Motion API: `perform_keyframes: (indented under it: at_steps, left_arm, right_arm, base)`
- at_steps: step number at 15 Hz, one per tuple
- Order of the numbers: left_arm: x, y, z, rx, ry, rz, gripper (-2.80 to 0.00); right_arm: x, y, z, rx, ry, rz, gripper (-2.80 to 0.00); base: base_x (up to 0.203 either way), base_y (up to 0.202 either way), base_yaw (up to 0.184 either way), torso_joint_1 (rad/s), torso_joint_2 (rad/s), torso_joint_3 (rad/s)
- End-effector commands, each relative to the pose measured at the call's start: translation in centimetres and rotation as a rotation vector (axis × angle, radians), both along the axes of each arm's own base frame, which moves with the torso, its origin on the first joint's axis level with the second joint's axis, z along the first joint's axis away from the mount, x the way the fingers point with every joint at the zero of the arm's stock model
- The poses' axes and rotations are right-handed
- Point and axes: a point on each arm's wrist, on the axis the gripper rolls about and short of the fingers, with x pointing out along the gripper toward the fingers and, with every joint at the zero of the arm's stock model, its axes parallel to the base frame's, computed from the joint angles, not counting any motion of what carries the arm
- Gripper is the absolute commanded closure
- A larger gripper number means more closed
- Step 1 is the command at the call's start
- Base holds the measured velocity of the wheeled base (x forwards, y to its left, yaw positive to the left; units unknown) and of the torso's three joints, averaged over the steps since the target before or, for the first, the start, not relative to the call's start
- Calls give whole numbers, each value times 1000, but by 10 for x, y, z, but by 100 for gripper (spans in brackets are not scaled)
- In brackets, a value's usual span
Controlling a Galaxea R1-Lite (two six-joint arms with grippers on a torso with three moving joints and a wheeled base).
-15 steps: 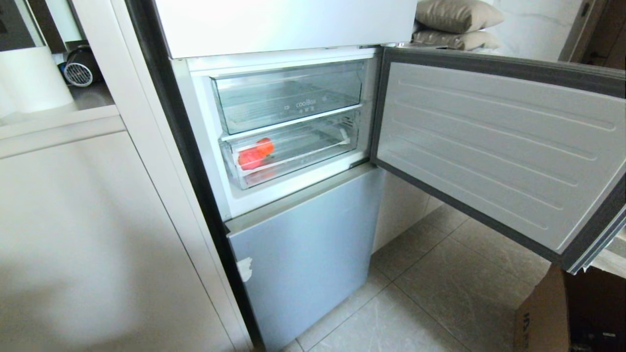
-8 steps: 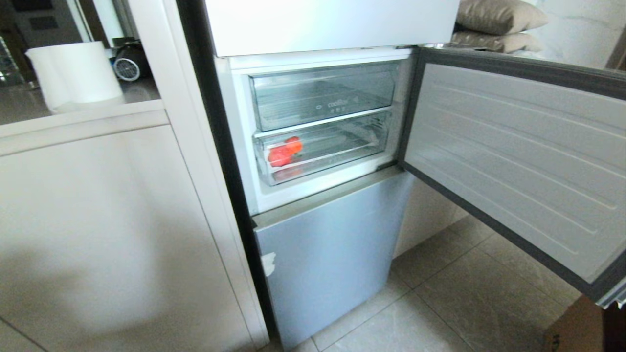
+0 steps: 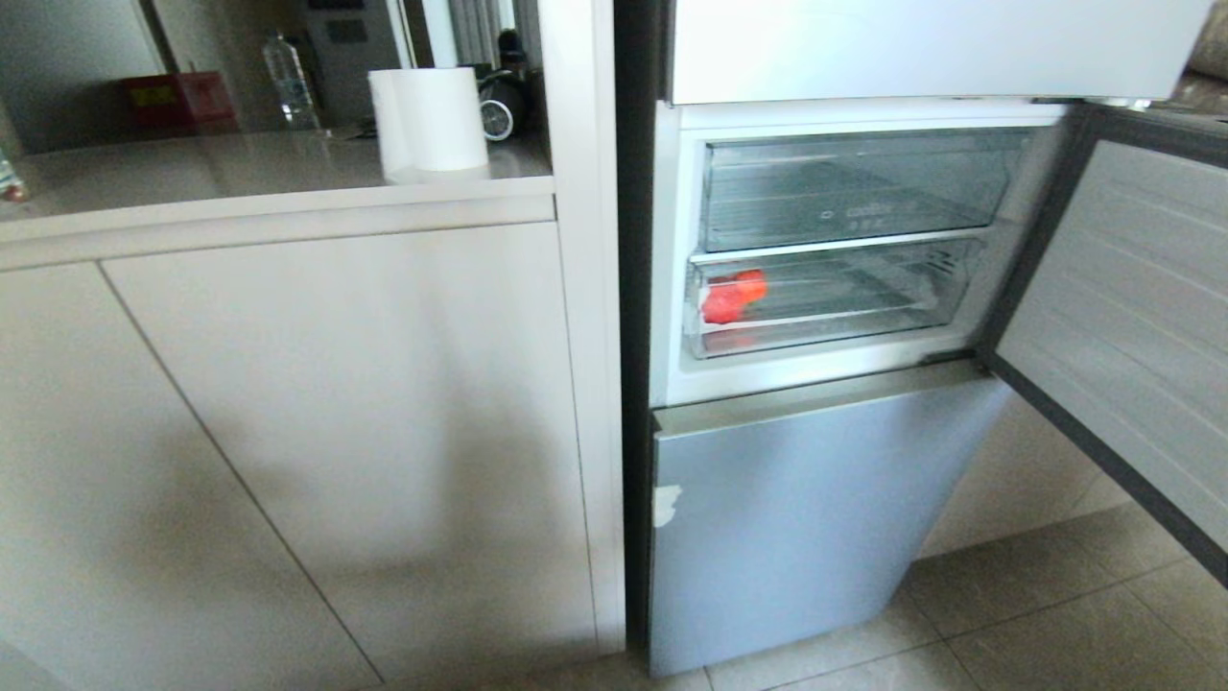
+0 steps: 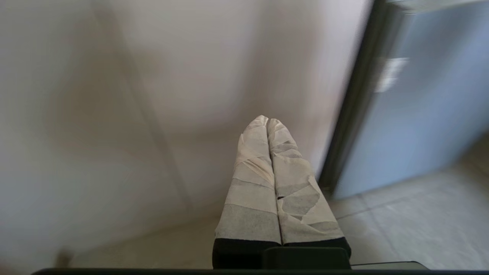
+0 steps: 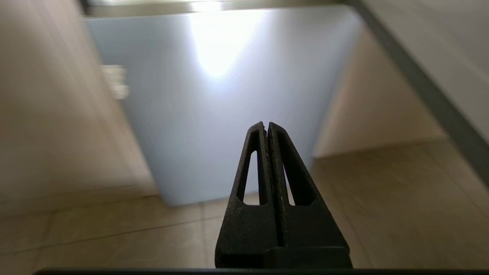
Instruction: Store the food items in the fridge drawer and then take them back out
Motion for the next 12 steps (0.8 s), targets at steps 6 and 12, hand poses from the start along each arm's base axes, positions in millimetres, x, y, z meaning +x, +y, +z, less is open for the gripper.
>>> perform_keyframes:
  at_steps: [6, 12]
  left_arm:
    - [0, 0, 0, 0, 3, 1, 0]
    - [0, 0, 0, -4, 2, 1, 0]
  right_arm:
    - [0, 0, 0, -6, 1, 3, 0]
    - [8, 2, 47, -52, 35, 78, 0]
  base:
    - [2, -7, 146, 3, 4, 2]
    - [0, 0, 0, 0, 0, 0]
